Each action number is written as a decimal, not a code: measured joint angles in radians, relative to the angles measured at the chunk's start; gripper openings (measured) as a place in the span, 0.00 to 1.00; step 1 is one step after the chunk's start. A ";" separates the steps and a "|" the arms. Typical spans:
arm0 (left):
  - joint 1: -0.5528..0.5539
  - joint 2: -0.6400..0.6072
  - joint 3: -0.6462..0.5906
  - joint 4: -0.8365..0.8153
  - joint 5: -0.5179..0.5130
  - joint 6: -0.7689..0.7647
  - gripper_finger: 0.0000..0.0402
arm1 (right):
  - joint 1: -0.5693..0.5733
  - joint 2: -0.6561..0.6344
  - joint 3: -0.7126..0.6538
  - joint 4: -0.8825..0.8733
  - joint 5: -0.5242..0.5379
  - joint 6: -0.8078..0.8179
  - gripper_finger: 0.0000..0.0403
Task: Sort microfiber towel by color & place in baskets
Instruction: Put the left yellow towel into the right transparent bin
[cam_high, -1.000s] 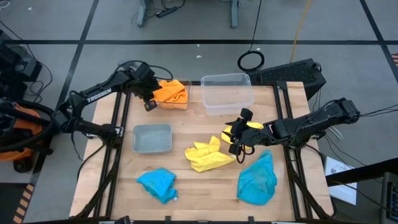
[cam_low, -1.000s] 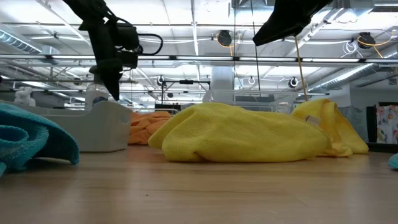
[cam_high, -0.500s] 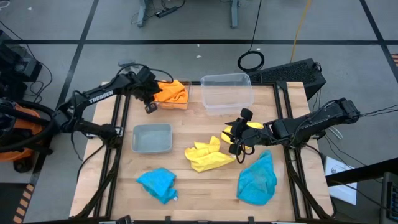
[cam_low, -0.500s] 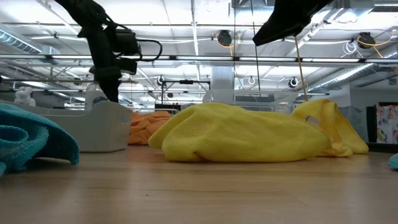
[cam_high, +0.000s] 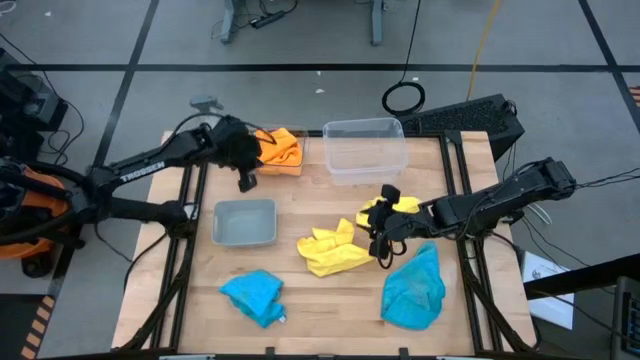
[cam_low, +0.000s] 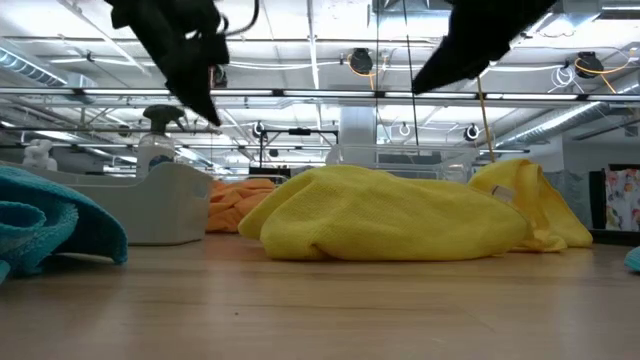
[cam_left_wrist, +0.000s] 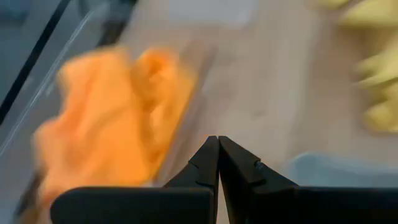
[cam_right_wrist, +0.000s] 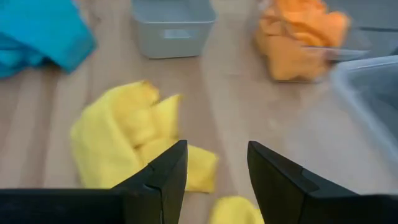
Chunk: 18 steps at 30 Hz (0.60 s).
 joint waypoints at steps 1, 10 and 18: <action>-0.033 -0.013 -0.010 0.035 0.017 -0.018 0.04 | 0.006 0.010 -0.018 0.019 -0.015 0.010 0.40; -0.317 -0.017 -0.152 0.385 0.032 -0.080 0.04 | 0.066 0.147 -0.092 0.161 -0.090 -0.006 0.54; -0.449 -0.010 -0.215 0.615 0.012 -0.079 0.04 | 0.133 0.298 -0.092 0.188 -0.175 -0.014 0.75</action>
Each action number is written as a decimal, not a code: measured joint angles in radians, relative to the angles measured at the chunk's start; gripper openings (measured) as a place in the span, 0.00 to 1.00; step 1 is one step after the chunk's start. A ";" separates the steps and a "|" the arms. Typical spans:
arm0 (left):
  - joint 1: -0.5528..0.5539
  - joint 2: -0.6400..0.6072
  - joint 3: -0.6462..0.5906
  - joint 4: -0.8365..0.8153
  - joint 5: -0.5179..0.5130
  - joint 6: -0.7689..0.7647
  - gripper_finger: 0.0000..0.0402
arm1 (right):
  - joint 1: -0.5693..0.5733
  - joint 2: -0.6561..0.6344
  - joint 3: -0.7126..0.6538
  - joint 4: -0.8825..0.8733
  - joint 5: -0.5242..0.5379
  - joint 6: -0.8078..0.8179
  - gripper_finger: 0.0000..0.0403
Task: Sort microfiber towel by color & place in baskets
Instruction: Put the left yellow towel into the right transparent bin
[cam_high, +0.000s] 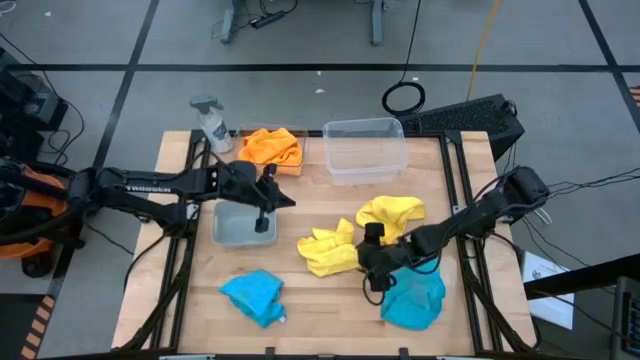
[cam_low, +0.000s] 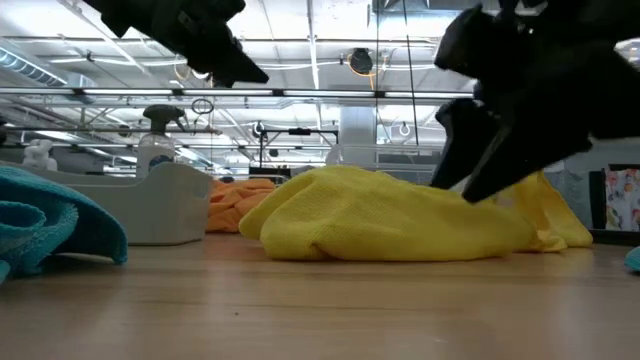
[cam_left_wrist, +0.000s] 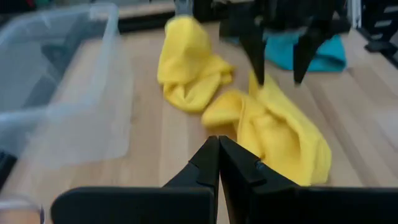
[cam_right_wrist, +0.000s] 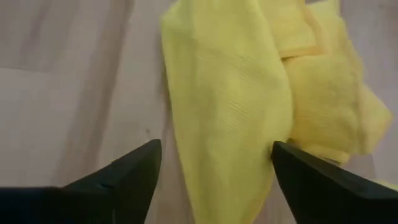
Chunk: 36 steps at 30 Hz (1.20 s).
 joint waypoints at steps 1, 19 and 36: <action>-0.010 0.000 -0.005 0.030 -0.008 0.000 0.04 | 0.002 0.020 0.000 0.016 0.010 -0.001 0.76; -0.066 0.051 -0.031 0.167 -0.035 0.001 0.04 | -0.150 0.262 0.006 0.246 -0.065 -0.078 0.67; -0.089 0.197 -0.031 0.292 -0.025 -0.006 0.04 | -0.158 0.190 -0.005 0.239 -0.080 -0.081 0.04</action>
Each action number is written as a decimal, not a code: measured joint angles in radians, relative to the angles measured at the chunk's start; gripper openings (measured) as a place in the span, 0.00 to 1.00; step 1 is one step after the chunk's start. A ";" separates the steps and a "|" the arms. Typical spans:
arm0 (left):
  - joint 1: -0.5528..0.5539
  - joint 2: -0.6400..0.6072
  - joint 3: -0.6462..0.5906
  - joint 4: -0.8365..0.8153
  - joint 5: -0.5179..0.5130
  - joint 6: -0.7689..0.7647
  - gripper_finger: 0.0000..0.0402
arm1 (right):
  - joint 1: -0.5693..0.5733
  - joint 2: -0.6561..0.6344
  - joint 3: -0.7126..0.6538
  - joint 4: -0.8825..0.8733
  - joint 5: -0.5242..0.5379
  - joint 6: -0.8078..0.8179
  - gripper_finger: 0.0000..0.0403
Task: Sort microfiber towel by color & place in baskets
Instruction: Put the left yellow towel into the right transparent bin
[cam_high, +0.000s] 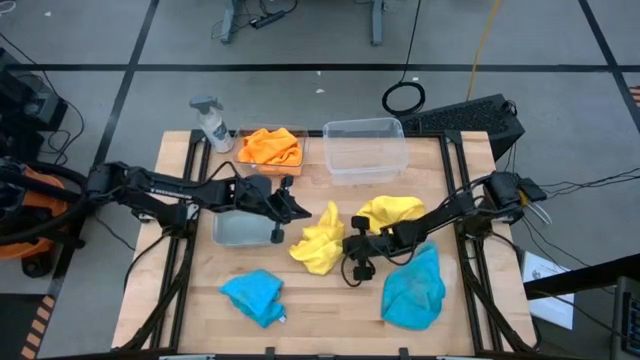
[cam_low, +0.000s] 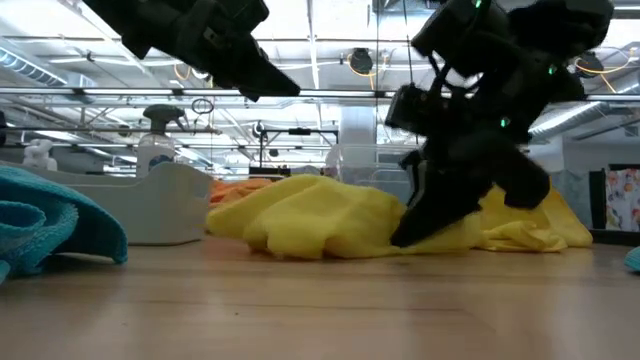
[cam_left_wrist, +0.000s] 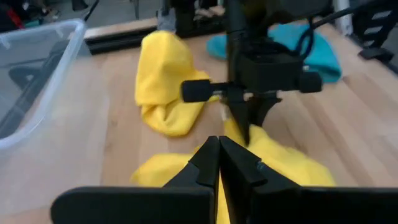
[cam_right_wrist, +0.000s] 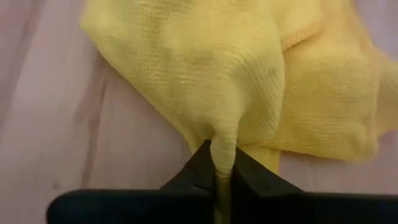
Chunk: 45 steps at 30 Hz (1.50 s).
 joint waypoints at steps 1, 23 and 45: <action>-0.007 0.003 0.000 0.011 0.001 -0.010 0.05 | 0.000 -0.025 0.000 -0.011 0.000 0.000 0.04; -0.087 0.069 0.001 0.263 -0.117 -0.011 0.60 | 0.016 -0.507 0.004 -0.052 0.293 -0.148 0.00; -0.118 0.340 0.141 0.569 -0.135 0.253 0.43 | 0.021 -0.549 0.005 0.224 0.289 -0.403 0.02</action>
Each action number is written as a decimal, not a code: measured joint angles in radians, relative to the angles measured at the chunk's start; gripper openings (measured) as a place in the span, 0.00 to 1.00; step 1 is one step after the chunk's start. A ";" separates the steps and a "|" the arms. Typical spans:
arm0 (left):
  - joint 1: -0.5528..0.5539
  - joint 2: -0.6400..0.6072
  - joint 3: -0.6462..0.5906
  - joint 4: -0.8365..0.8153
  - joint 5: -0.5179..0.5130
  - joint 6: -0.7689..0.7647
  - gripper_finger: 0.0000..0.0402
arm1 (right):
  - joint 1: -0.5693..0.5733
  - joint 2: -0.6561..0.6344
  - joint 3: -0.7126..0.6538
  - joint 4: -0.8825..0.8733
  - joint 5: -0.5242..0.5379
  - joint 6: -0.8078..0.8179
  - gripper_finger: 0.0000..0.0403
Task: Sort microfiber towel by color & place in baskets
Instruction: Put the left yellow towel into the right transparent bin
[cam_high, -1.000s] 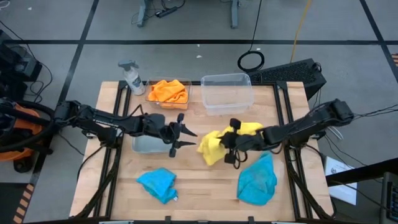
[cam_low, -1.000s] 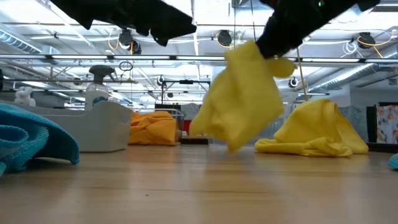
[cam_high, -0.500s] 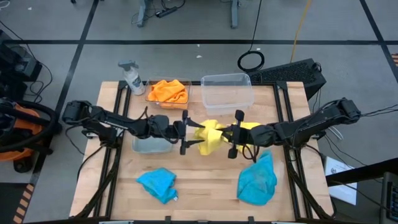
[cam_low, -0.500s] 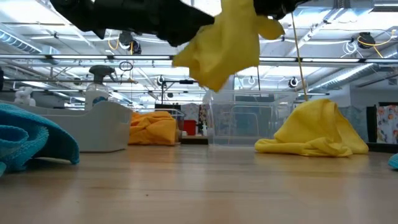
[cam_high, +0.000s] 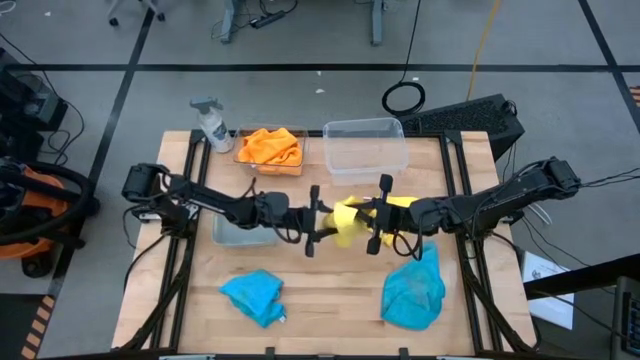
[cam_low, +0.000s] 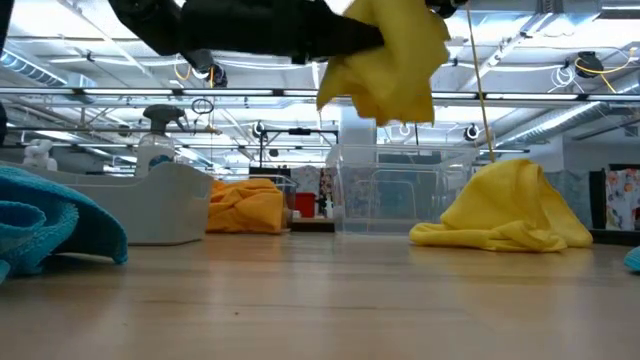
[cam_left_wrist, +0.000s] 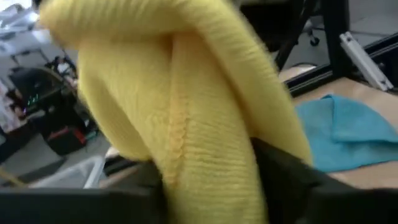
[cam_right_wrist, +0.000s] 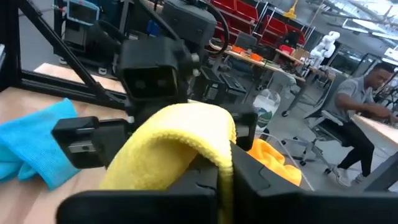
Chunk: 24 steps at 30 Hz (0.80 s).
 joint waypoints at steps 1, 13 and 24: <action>-0.004 0.000 0.007 0.002 0.004 0.009 0.33 | 0.002 0.000 0.000 -0.001 0.003 0.014 0.04; -0.005 -0.099 0.007 -0.174 0.047 -0.040 0.05 | 0.089 -0.059 0.001 -0.353 0.191 0.136 0.43; 0.033 -0.118 0.007 -0.238 0.033 -0.092 0.05 | 0.295 -0.054 0.001 -0.300 0.204 0.004 0.69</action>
